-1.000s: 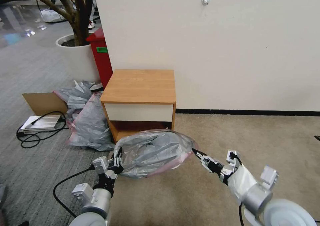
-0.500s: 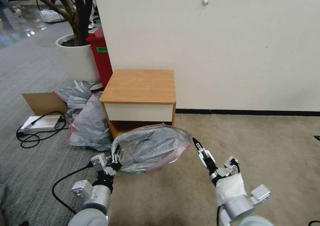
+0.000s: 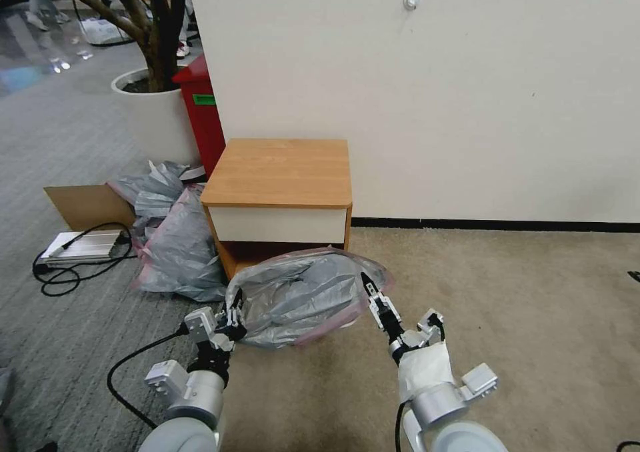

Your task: Pick up the garbage bag from the table and place it over the trash can.

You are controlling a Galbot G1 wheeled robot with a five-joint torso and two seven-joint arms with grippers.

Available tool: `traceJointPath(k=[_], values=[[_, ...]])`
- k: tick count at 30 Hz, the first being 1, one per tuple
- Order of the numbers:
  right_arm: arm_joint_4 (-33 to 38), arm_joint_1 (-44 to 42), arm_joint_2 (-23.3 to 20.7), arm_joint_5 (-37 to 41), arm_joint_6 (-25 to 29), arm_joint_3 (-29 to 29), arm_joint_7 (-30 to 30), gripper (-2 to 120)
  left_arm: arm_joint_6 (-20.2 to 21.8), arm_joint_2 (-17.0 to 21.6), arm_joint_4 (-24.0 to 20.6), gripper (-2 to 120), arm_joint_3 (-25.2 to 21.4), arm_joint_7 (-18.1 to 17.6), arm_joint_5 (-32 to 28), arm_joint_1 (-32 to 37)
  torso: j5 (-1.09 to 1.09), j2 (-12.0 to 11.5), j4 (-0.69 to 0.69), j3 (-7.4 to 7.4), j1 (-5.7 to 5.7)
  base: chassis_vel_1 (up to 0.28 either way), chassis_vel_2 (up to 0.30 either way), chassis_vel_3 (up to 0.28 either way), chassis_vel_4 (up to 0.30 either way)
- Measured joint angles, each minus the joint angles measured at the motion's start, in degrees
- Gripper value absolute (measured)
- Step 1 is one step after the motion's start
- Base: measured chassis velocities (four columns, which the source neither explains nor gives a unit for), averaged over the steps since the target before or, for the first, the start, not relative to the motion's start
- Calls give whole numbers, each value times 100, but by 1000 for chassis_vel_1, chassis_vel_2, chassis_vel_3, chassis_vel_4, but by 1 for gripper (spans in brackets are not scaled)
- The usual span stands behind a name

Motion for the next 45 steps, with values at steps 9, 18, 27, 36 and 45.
traceJointPath(k=[9, 18, 27, 36, 45], values=[[-43, 48, 19, -29, -7, 153, -10, 16, 22, -23, -23, 7, 7, -4, -122, 59, 0, 0, 0, 0, 0, 0, 0, 0, 0], [-82, -15, -12, -136, -67, 282, -35, 0, 111, -17, -43, 7, -11, -19, -383, 28, 0, 0, 0, 0, 0, 0, 0, 0, 0], [84, -561, -239, -238, -181, 395, -143, 0, 196, 13, -43, 7, -33, -191, -675, -87, 0, 0, 0, 0, 0, 0, 0, 0, 0], [-660, -127, -225, -491, -73, 506, -390, 0, 288, 37, -187, 7, -19, -193, -826, -66, 1, 0, 0, 0, 0, 0, 0, 0, 0], [-1586, 298, -221, -1113, -47, 561, -738, 0, 346, 46, -323, 7, -22, -177, -962, 22, 0, 0, 0, 0, 0, 0, 0, 0, 0]])
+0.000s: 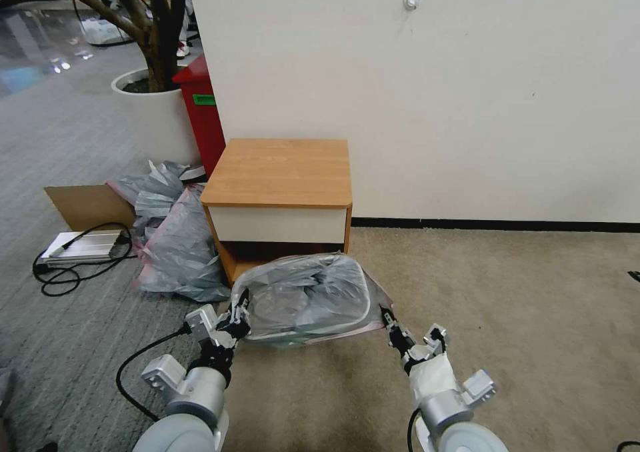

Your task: Pick up the garbage bag from the table and place it over the trash can.

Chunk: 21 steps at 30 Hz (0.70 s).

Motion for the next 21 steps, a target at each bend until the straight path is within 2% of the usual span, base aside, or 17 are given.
traceJointPath(k=[4, 11, 16, 18, 21], values=[[-257, -36, 54, -389, 31, -17, -180, 0, 59, -33, -58, 7, 8, 0, -135, 1, 0, 0, 0, 0, 0, 0, 0, 0, 0], [-569, 104, 75, -574, 183, 40, -240, 0, 152, -40, -150, 7, 16, 21, -269, 17, 0, 0, 0, 0, 0, 0, 0, 0, 0], [-553, 97, -21, -586, 217, 127, -283, 0, 246, -58, -240, 7, -15, 180, -300, 118, 1, 0, 0, 0, 0, 0, 0, 0, 0], [-454, -6, -82, -583, 207, 172, -394, 2, 245, -59, -243, 7, -49, 196, -232, 141, 2, 0, 0, 0, 0, 0, 0, 0, 0], [-125, -327, -187, -583, 202, 258, -775, 15, 218, -24, -210, 7, -101, 179, -44, 117, 2, 0, 0, 0, 0, 0, 0, 0, 0]])
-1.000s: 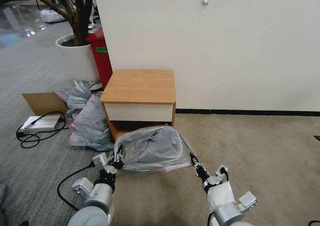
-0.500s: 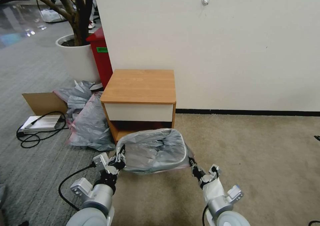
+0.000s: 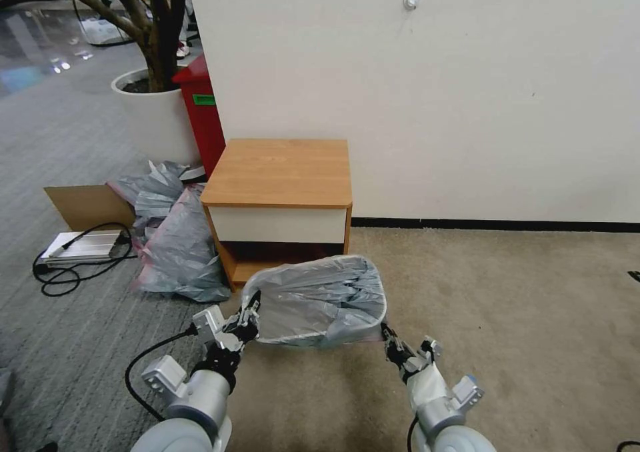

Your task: Pick up the garbage bag from the table and place it over the trash can.

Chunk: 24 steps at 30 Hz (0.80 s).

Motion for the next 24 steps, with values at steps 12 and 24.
traceJointPath(k=[12, 24], values=[[1572, -583, -351, -61, 136, 445, -403, 57, -7, 285, 196, 7, -29, -365, 351, -243, -2, 0, -2, 0, 0, 0, 0, 0, 0], [2176, 1486, -2253, -2021, -810, -761, -981, 44, 91, 716, 102, 7, 177, 72, 1990, 32, -1, 0, 1, 0, 0, 0, 0, 0, 0]])
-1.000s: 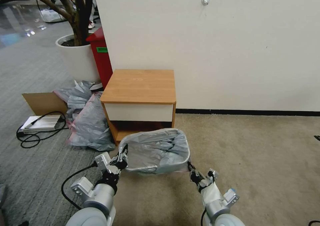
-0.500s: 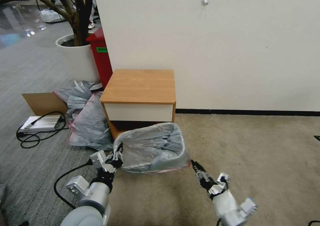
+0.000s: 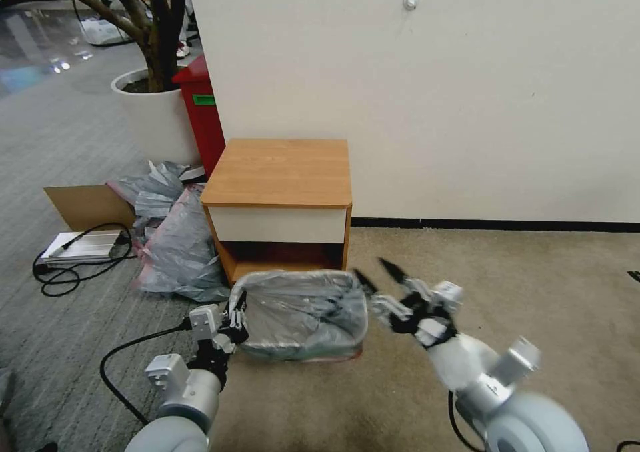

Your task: Pick up the garbage bag from the table and place it over the trash can.

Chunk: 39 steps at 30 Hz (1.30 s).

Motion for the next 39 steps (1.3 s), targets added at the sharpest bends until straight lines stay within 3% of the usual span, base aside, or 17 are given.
traceJointPath(k=[6, 10, 13, 18, 27, 39], values=[[-225, 994, -676, -490, -337, -962, 63, 25, -41, 115, -103, 7, 14, 137, 408, 51, 1, 0, -1, 0, 0, 0, 0, 0, 0], [-306, 1582, -1100, -740, -672, -1693, 89, 8, -298, 146, -128, 7, 26, 218, 927, 94, 0, 0, -1, 0, 0, 0, 0, 0, 0], [-329, 1861, -1228, -787, -988, -1989, 86, 6, -415, 124, -160, 7, 32, 268, 1159, 128, 0, 0, -1, 0, 0, 0, 0, 0, 0], [-398, 2185, -1221, -903, -1376, -2325, 155, 6, -540, 81, -226, 7, 76, 335, 1429, 168, 0, 0, -2, 0, 0, 0, 0, 0, 0], [-569, 2759, -825, -1504, -2209, -2936, 667, 6, -679, 75, -394, 7, 130, 479, 1751, 251, 0, 0, -2, 0, 0, 0, 0, 0, 0], [-797, 3226, -452, -1856, -2672, -3441, 907, 6, -670, 50, -465, 7, 345, 514, 1816, 238, -1, 0, -1, 0, 0, 0, 0, 0, 0]])
